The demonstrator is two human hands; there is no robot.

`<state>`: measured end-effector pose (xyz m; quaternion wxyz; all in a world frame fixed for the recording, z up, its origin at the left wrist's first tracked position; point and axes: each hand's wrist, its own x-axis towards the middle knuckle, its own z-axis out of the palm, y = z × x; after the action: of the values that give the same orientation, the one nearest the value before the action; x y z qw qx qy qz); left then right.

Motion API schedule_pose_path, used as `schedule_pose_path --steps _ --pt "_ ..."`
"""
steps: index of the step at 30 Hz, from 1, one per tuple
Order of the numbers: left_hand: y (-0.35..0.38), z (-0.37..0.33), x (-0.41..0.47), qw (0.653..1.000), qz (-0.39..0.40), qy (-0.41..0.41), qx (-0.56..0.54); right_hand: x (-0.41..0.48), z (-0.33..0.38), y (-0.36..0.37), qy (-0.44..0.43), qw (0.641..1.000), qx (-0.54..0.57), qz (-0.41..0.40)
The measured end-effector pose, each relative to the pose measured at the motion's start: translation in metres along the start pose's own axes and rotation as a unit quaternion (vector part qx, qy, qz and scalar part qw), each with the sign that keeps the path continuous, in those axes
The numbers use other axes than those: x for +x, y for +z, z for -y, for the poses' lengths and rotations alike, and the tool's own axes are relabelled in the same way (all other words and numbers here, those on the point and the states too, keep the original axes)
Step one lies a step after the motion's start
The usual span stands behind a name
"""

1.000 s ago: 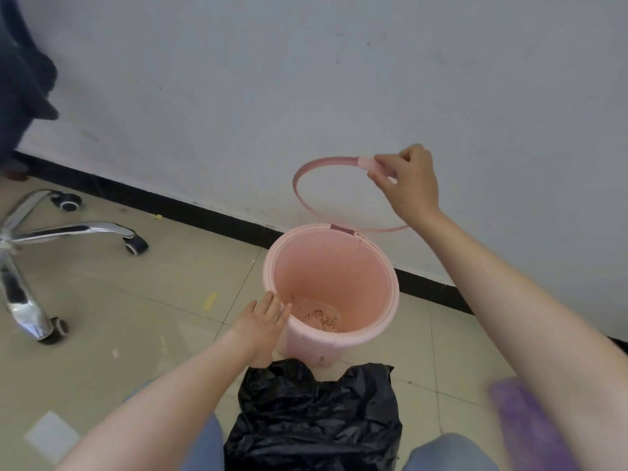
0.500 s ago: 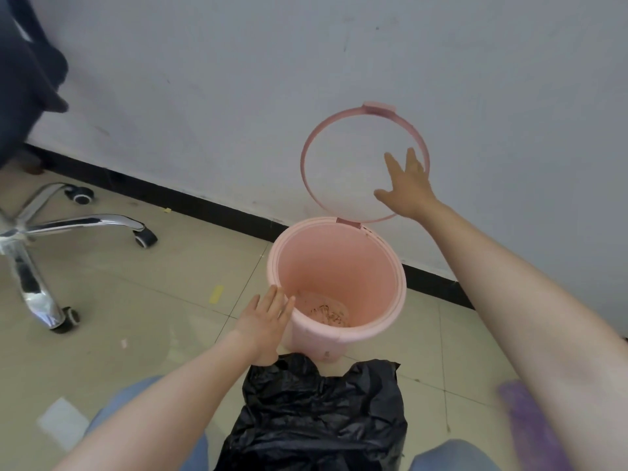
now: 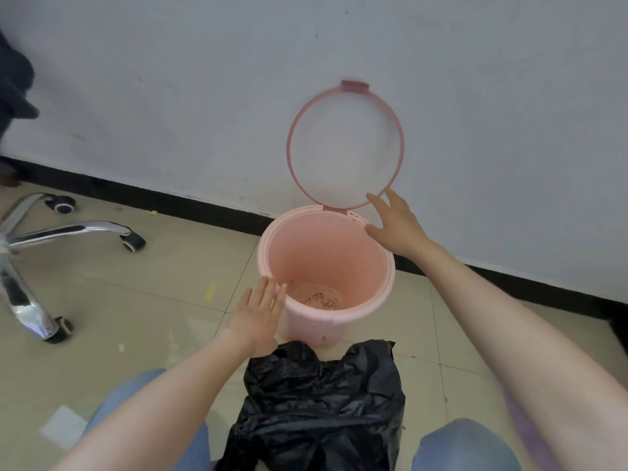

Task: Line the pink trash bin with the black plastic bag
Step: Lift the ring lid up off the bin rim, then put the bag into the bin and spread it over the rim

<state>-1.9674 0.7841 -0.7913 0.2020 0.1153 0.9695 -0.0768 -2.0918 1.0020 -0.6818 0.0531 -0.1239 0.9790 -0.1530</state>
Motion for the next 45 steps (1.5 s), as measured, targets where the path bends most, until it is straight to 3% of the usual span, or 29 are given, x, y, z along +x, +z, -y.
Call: schedule_pose_path --steps 4,6,9,12,17,20,22,30,37,41,45 --pt "0.001 0.0 -0.003 1.0 -0.02 0.002 -0.022 -0.036 -0.009 0.038 -0.009 0.999 -0.025 0.028" --pt "0.004 0.0 -0.004 0.997 -0.046 -0.002 -0.066 -0.06 -0.018 0.059 0.003 1.0 -0.004 0.004" --pt "0.016 -0.015 -0.012 0.978 -0.151 -0.012 -0.144 -0.097 -0.032 0.092 0.049 0.996 0.056 -0.056" --pt "0.05 -0.047 -0.02 0.962 -0.211 0.007 -0.174 -0.127 -0.042 0.129 0.069 0.996 0.057 -0.028" --pt "0.111 -0.095 -0.015 0.979 -0.081 0.065 -0.177 -0.163 -0.06 0.193 0.025 0.986 -0.038 0.16" --pt "0.141 -0.109 -0.011 0.982 0.078 0.1 -0.138 -0.184 -0.068 0.224 -0.015 0.953 -0.1 0.285" --pt "0.148 -0.113 -0.011 0.976 0.153 0.095 -0.12 -0.194 -0.074 0.237 -0.025 0.943 -0.136 0.303" --pt "0.124 -0.124 -0.004 0.969 0.006 0.166 -0.184 -0.186 -0.108 0.217 0.066 0.989 -0.085 0.103" --pt "0.054 -0.158 0.004 0.926 -0.165 0.25 -0.229 -0.179 -0.132 0.124 0.128 0.987 -0.095 -0.023" --pt "-0.006 -0.172 0.001 0.875 -0.292 0.263 -0.281 -0.179 -0.129 0.047 0.148 0.976 -0.075 -0.139" --pt "-0.068 -0.172 -0.015 0.807 -0.426 0.266 -0.31 -0.178 -0.101 -0.027 0.183 0.929 0.034 -0.32"
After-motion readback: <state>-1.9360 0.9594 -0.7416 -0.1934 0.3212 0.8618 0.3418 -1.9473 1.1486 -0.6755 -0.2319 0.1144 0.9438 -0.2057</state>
